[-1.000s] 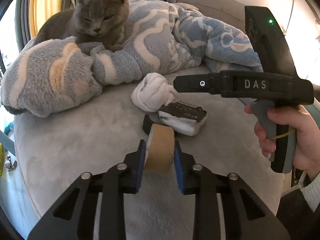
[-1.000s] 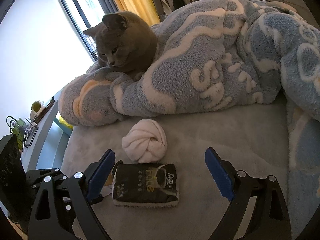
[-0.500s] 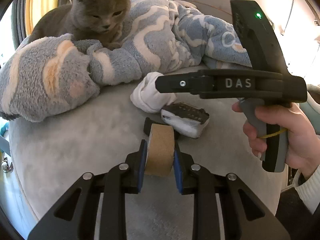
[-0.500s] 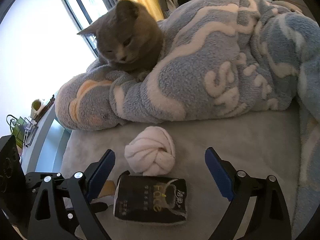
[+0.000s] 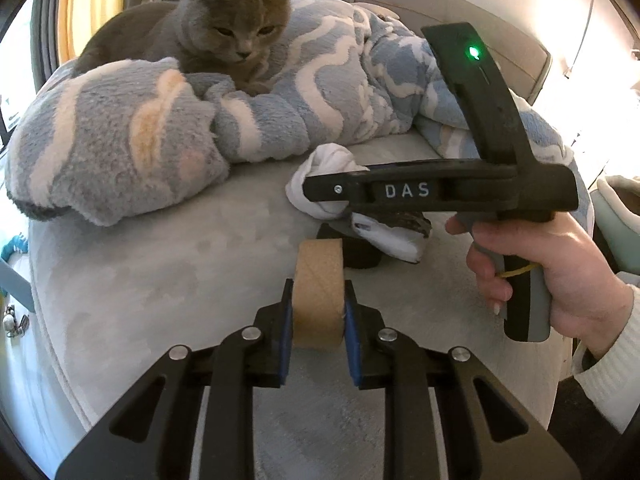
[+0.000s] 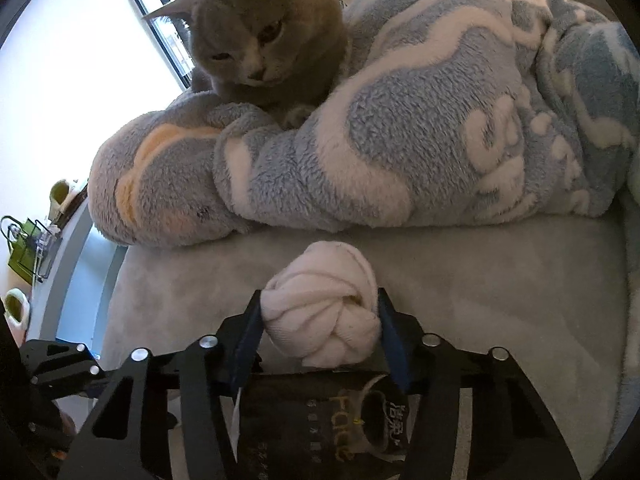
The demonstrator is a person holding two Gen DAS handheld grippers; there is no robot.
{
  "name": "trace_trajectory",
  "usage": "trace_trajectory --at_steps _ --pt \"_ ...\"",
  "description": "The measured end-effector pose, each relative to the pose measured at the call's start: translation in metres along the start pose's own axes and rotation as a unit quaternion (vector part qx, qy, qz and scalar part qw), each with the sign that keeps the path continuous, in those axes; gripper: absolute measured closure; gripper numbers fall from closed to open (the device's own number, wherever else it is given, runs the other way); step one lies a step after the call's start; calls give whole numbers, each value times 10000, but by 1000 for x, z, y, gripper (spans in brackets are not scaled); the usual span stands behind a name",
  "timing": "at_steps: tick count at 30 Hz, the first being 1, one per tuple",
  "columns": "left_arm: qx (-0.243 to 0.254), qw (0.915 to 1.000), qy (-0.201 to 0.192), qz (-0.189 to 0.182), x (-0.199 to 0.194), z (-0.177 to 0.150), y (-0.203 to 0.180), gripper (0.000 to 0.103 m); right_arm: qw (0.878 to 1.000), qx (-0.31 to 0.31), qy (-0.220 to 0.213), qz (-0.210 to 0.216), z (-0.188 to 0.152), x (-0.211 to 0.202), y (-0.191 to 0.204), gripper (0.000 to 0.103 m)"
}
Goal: Collect trash
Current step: 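Lift the tape roll with the left tool and the knotted sock with the right tool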
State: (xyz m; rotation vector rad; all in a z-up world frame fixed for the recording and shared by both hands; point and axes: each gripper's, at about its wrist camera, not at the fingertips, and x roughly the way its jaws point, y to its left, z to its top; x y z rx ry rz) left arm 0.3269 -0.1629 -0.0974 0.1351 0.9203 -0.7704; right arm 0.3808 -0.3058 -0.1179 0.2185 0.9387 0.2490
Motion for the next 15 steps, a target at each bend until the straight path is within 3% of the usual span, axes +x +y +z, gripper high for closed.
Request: trace_trajectory --at_steps 15 --pt "-354 9991 -110 192 -28 -17 10 79 9992 -117 -366 62 -5 -31 26 52"
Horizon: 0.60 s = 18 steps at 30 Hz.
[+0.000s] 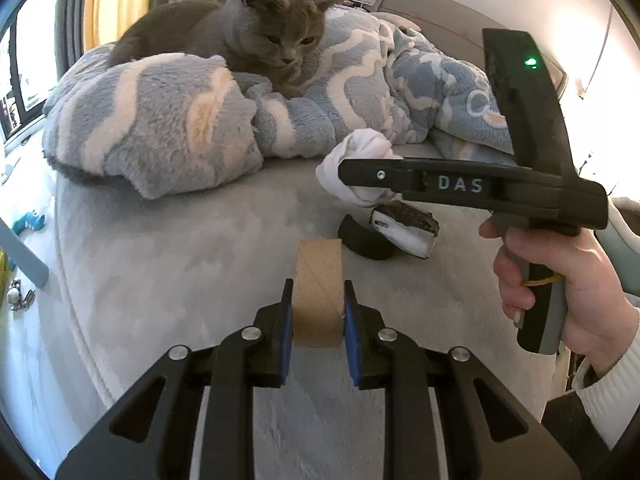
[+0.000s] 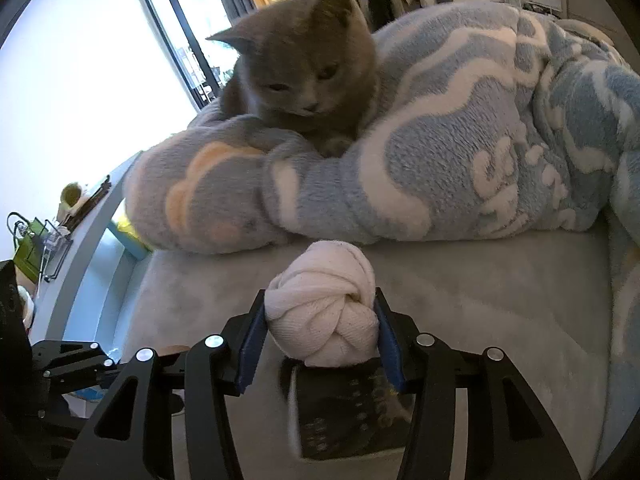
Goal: Collect trash
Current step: 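Lift the tape roll with the left tool and the knotted sock with the right tool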
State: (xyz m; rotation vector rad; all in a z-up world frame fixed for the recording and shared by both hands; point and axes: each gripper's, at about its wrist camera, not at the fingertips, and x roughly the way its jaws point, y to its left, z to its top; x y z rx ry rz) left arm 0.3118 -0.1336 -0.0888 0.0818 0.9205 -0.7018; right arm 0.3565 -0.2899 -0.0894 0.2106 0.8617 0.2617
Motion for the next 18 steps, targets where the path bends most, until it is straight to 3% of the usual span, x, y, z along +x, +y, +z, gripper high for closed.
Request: trace_trajectory --at_steps 18 --pt "-288 9984 -308 375 -67 -50 -11 79 9990 -235 -292 254 -38 -58 47 52"
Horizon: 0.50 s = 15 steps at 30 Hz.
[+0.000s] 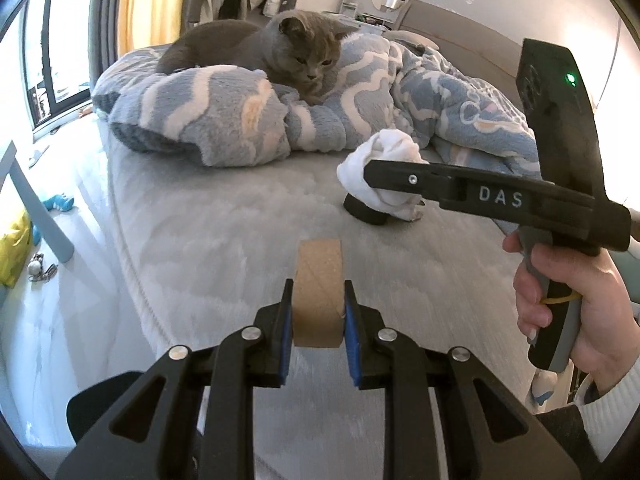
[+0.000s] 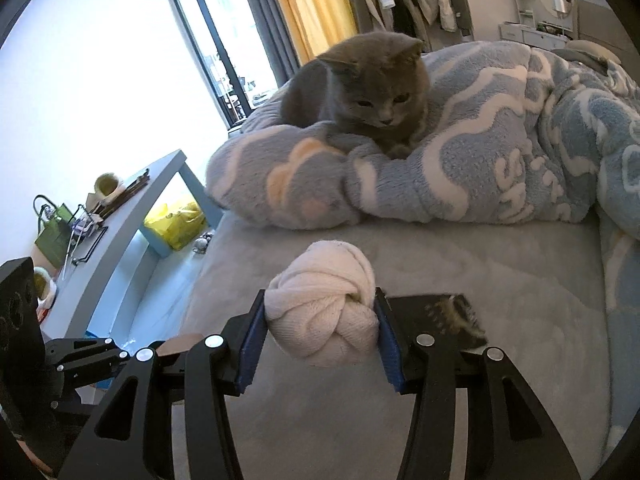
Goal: Collect trash
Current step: 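Lift the tape roll with the left tool and the knotted sock with the right tool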
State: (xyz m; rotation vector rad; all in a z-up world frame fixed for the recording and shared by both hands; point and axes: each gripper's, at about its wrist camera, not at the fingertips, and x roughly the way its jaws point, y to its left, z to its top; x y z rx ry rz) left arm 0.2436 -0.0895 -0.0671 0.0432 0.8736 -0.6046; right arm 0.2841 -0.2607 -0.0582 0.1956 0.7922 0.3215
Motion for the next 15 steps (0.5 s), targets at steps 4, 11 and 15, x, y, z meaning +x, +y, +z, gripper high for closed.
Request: trace_trajectory --at_steps 4,11,15 --pt "-91 9999 -37 84 -14 -12 -1 79 10000 -35 -11 77 -9 -7 14 52" --pt "-167 9995 -35 252 -33 -32 2 79 9998 -112 12 173 -23 -13 34 52" --pt "-219 9990 -13 387 -42 -43 9 79 9996 -171 40 228 -30 -12 46 52"
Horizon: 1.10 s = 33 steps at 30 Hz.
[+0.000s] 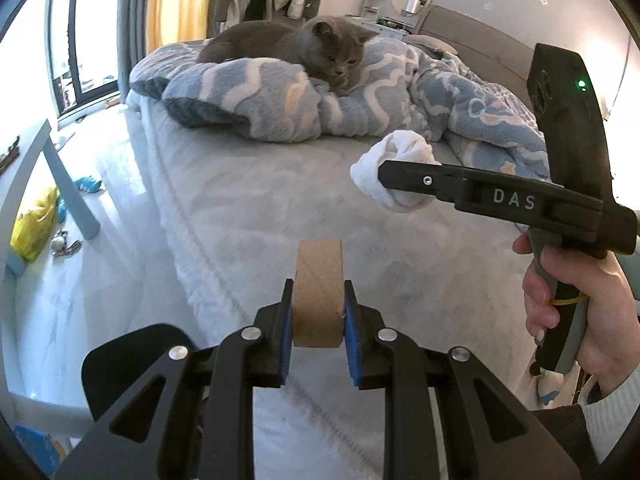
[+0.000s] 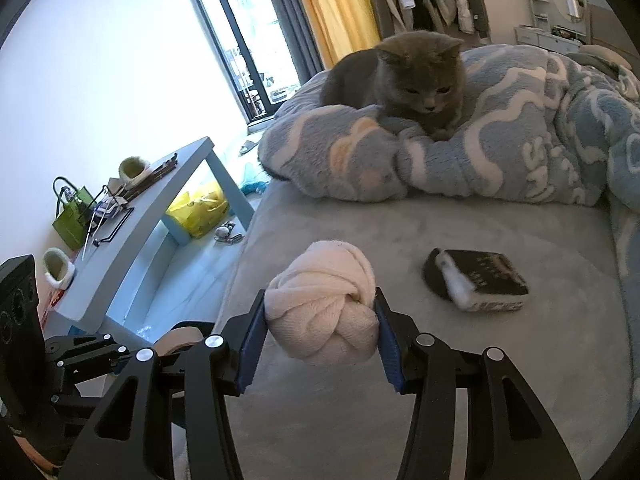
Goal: Collect trash
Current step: 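Carry the tape roll in the left tool and sock in the right tool over the bin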
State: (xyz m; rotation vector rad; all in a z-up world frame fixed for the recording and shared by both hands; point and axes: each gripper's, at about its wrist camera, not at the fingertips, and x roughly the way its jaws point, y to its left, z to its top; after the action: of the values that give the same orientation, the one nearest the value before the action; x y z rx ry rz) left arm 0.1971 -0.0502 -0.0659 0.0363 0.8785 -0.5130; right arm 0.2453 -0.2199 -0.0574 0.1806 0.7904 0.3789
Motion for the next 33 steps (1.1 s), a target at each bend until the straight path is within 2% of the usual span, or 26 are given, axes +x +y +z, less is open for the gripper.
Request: trace_trajectory --at_steps 15,25,33 --pt "-545 9964 175 619 -20 -23 60 79 9986 -391 205 283 -11 23 57 52" --pt "-1113 9863 692 1000 -11 -56 124 79 9958 -613 377 570 -12 54 107 52" --pt "-1490 9773 1034 1092 -7 -81 167 79 9916 -874 548 777 -19 77 152 52"
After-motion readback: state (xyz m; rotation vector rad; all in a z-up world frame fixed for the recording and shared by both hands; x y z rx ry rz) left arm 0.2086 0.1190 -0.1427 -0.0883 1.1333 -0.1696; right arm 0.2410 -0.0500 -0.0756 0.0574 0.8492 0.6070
